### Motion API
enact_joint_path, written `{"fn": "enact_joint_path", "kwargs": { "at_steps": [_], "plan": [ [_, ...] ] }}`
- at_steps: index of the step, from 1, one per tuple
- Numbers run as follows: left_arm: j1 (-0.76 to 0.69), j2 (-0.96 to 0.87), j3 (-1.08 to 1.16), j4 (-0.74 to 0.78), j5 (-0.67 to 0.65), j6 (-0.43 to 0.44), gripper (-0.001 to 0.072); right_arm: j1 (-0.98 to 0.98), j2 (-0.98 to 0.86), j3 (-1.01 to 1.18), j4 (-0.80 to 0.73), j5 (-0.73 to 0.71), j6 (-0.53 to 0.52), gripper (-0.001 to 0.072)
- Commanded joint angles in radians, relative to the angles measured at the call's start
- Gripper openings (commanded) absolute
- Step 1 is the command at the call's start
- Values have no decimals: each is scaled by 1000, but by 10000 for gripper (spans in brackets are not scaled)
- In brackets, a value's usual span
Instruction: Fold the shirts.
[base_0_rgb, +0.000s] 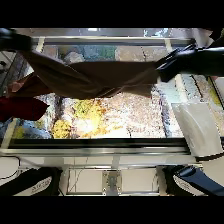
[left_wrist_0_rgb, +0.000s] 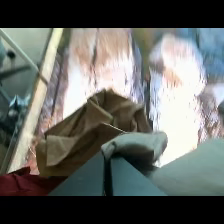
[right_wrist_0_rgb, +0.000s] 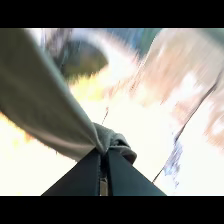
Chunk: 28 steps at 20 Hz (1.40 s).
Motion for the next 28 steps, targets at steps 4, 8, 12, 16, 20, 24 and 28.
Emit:
{"fn": "enact_joint_path", "kwargs": {
  "at_steps": [4, 8, 12, 16, 20, 24, 28],
  "plan": [
    [3, 309, 0, -153, 124, -88, 9, 0, 170, 212, -23, -11, 33, 9],
    [3, 145, -4, -174, 125, -39, 9, 0, 53, 130, -26, 169, 80, 10],
    [3, -198, -4, -122, 136, 5, 10, 0, -126, -53, -112, 141, 79, 10],
    [16, -544, -4, -9, 208, -2, 9, -120, -345, -195, -139, -26, 101, 9],
    [40, -740, -4, -11, 406, -28, 10, -254, -556, -198, -38, -209, 119, 13],
    [57, -751, 21, 0, 512, -104, 685, -273, -621, -175, 35, -497, 122, 413],
    [129, -586, 40, 152, 376, -104, 684, -311, -582, 46, -81, -257, 121, 449]
  ]
}}
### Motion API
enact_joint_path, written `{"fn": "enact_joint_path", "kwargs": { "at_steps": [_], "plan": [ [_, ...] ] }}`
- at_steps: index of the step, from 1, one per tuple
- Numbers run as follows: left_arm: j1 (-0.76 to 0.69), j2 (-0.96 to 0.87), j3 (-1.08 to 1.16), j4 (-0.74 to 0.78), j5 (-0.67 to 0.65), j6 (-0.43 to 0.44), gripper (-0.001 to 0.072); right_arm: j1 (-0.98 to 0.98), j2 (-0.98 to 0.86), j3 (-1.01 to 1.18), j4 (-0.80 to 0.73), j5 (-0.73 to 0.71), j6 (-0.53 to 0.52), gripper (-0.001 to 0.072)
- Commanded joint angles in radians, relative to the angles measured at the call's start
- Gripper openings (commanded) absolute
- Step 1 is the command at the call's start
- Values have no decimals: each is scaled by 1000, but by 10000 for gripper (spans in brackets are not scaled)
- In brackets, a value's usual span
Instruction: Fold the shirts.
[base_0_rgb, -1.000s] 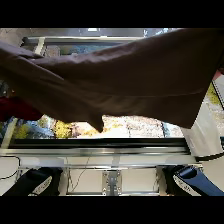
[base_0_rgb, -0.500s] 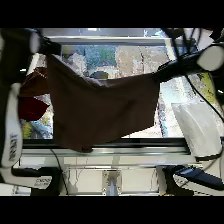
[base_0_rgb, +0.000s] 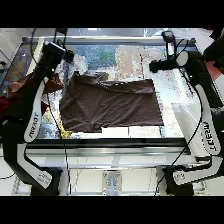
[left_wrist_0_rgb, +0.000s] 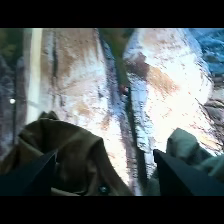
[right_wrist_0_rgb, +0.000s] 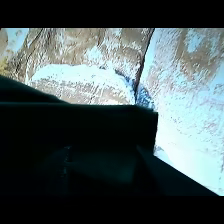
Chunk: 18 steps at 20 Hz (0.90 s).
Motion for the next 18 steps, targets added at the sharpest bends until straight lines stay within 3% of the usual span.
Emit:
{"fn": "enact_joint_path", "kwargs": {
  "at_steps": [1, 4, 6, 8, 11, 14, 16, 18],
  "plan": [
    [83, 131, 10, 93, -141, -40, 684, -58, 28, 170, -93, 204, 0, 449],
    [243, 293, -71, 86, -364, -276, 665, -201, 159, 191, -92, 394, -24, 447],
    [331, 427, -266, 86, -439, -296, 449, -320, 270, 124, -39, 454, -61, 446],
    [397, 591, -546, 86, -439, -333, 435, -447, 409, -41, 85, 460, -106, 446],
    [443, 830, -1004, 55, -433, -476, 433, -596, 647, -465, 213, 337, -146, 447],
    [442, 987, -1301, -312, -317, -479, 275, -643, 795, -839, 377, 139, -145, 447],
    [442, 1017, -1378, -576, -140, -478, 275, -643, 799, -964, 550, 97, -147, 449],
    [444, 983, -1383, -726, 17, -442, 275, -642, 756, -1004, 645, 108, -182, 449]
  ]
}}
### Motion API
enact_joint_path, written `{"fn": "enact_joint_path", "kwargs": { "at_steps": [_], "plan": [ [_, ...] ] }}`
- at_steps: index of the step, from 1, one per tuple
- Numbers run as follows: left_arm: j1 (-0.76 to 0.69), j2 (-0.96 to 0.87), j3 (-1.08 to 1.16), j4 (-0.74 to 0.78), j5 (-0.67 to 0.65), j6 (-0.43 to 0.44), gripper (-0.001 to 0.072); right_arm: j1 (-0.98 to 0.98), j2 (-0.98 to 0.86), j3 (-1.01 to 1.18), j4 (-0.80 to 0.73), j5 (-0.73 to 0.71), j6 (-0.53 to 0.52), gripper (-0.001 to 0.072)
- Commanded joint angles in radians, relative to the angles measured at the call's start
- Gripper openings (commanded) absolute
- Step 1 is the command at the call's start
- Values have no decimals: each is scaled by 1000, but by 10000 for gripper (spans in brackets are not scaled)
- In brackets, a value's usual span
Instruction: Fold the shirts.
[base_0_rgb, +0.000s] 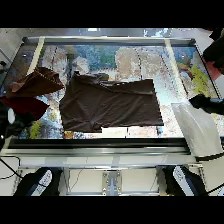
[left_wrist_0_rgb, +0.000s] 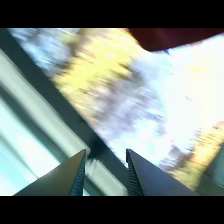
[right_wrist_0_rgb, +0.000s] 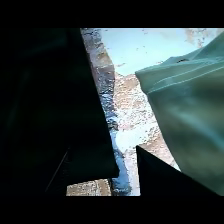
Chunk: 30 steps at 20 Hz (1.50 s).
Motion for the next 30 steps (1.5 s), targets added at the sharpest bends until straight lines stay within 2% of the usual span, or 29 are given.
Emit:
{"fn": "enact_joint_path", "kwargs": {
  "at_steps": [1, 3, 5, 7, 13, 19, 22, 23, 25, 27, 28, 30],
  "plan": [
    [23, -6, -109, -410, 229, 75, 287, -19, -16, -148, 208, -43, -34, 449],
    [76, -108, -109, -697, 200, 338, 435, -19, -68, -148, 243, -21, -53, 449],
    [143, -218, -109, -977, 145, 558, 490, -19, -108, -148, 318, 30, -121, 449],
    [206, -288, -109, -1140, 107, 720, 495, -19, -118, -147, 393, 76, -178, 449],
    [364, -338, -110, -1095, 51, 829, 483, -19, -117, -76, 414, 133, -188, 448],
    [341, -525, -109, -1080, 20, 975, 483, -19, -117, 6, 412, 134, -186, 448],
    [311, -589, -109, -1240, 30, 1094, 482, -19, -117, 60, 412, 143, -166, 448],
    [300, -601, -109, -1285, 50, 1110, 475, -19, -117, 77, 412, 148, -163, 447],
    [269, -611, -109, -1296, 101, 1110, 391, -19, -117, 103, 412, 154, -159, 447],
    [237, -614, -109, -1299, 129, 1110, 179, -19, -115, 107, 409, 158, -129, 446],
    [225, -614, -109, -1301, 130, 1128, 6, -19, -115, 107, 393, 169, -113, 446],
    [217, -613, -109, -1302, 127, 1151, 10, -17, -114, 98, 264, 206, -95, 444]
  ]
}}
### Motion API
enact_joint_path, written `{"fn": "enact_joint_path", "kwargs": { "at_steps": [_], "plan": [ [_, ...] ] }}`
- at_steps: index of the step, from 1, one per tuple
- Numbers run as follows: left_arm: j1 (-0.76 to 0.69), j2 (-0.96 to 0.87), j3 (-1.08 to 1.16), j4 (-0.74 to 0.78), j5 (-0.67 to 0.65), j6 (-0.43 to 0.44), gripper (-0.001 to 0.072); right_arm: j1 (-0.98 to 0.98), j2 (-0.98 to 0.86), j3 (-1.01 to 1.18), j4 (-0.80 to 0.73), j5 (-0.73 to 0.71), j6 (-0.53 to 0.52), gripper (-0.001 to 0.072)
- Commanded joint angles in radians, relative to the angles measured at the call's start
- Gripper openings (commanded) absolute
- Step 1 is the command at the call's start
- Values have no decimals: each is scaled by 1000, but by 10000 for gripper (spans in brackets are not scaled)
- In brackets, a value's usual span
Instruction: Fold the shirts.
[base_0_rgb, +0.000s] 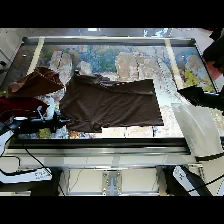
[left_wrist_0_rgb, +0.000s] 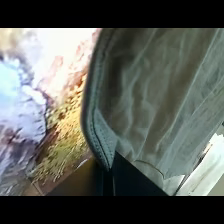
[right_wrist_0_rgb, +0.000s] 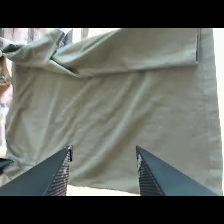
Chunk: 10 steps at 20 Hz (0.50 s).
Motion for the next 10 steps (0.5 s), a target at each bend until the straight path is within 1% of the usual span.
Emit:
{"fn": "enact_joint_path", "kwargs": {
  "at_steps": [1, 2, 3, 4, 5, 8, 10],
  "plan": [
    [-24, -6, 0, -22, 18, 39, 11, 1, 4, -23, -204, 39, 83, 445],
    [-24, -6, 0, -22, 18, 39, 11, 1, 12, -74, -276, 39, 142, 445],
    [-24, -6, 0, -22, 18, 39, 10, 1, 25, -149, -298, 35, 166, 446],
    [-24, -6, 0, -22, 18, 39, 11, 1, 34, -231, -276, 16, 199, 447],
    [-24, -6, 0, -22, 18, 39, 11, 1, 36, -320, -211, -10, 217, 447],
    [-24, -6, 0, -22, 18, 39, 10, 1, 23, -509, -27, -103, 222, 447],
    [-24, -6, 0, -22, 18, 39, 10, 1, 1, -578, -19, -143, 222, 447]
  ]
}}
